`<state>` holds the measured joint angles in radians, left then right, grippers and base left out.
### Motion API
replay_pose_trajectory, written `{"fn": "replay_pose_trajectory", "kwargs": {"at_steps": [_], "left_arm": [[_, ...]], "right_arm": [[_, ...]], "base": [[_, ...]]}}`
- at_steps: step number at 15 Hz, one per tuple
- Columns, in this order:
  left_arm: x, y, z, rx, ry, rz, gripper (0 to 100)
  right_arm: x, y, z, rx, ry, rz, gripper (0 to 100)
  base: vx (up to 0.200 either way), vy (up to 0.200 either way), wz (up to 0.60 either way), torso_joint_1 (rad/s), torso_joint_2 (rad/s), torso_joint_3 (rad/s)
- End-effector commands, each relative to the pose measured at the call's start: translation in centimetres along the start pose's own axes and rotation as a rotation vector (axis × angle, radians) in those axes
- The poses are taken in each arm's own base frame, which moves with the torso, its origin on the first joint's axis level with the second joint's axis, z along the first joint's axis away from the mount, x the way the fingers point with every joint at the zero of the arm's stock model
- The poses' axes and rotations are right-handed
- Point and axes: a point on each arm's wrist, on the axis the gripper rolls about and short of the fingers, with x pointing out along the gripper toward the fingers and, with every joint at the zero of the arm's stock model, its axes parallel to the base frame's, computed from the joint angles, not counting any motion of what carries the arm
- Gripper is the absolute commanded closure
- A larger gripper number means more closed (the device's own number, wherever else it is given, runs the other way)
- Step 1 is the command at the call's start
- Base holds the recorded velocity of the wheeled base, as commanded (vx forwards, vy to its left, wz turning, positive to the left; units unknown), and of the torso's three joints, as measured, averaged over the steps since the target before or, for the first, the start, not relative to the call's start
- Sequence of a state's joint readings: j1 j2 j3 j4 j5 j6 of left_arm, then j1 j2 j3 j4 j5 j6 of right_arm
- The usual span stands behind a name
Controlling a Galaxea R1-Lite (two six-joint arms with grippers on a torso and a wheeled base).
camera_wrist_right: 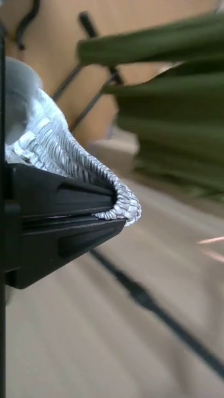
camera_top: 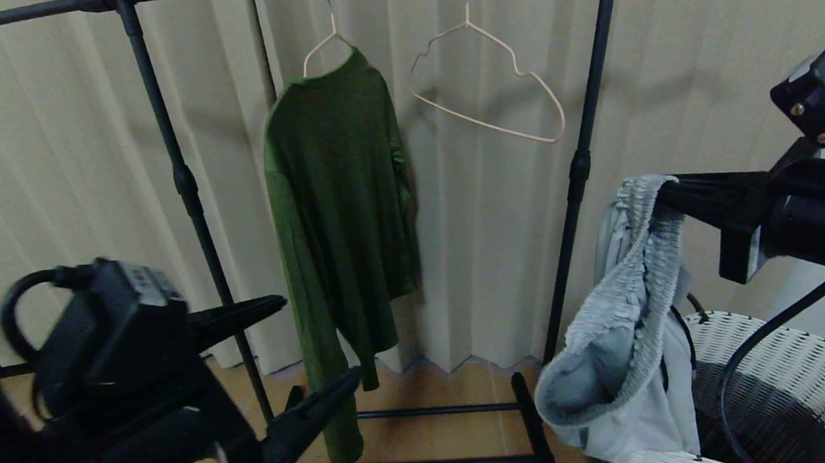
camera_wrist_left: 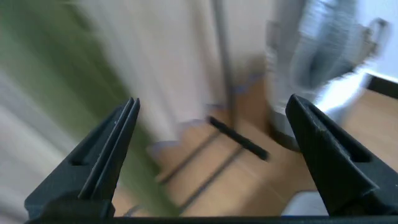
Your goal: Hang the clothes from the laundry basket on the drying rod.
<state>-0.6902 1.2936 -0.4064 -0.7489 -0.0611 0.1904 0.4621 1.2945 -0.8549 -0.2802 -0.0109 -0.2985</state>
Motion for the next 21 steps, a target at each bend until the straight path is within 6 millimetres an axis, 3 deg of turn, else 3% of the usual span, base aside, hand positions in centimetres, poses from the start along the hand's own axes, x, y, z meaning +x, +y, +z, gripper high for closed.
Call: {"fn": "replay_pose_trajectory", "kwargs": {"at_steps": [1, 4, 11, 16, 17, 21], "left_arm": [[5.3, -2.9, -0.4, -0.002, 0.074, -0.144, 0], [8.4, -6.1, 0.1, -0.124, 0.094, -0.245, 0], [14.1, -7.6, -3.1, -0.204, 0.223, -0.241, 0], [14.9, -7.9, -5.1, -0.197, 0.294, -0.229, 0], [14.9, -8.0, -5.1, -0.193, 0.296, -0.223, 100], [14.8, -7.9, -5.1, -0.169, 0.29, -0.192, 100]], "right_arm": [[0.4, 1.0, 1.0, 0.014, -0.032, 0.05, 100], [-0.2, 2.6, 2.1, 0.055, -0.08, 0.128, 100], [-3.6, 3.5, 3.7, 0.054, -0.19, 0.204, 100], [-5.1, 3.2, 3.6, 0.056, -0.214, 0.198, 100], [-5.2, 3.1, 3.5, 0.056, -0.214, 0.198, 100], [-5.5, 3.0, 3.6, 0.057, -0.224, 0.192, 100]], "base": [[0.0, 0.0, 0.0, 0.0, 0.0, 0.0], [0.0, 0.0, 0.0, 0.0, 0.0, 0.0], [0.0, 0.0, 0.0, 0.0, 0.0, 0.0], [0.0, 0.0, 0.0, 0.0, 0.0, 0.0], [0.0, 0.0, 0.0, 0.0, 0.0, 0.0], [0.0, 0.0, 0.0, 0.0, 0.0, 0.0]]}}
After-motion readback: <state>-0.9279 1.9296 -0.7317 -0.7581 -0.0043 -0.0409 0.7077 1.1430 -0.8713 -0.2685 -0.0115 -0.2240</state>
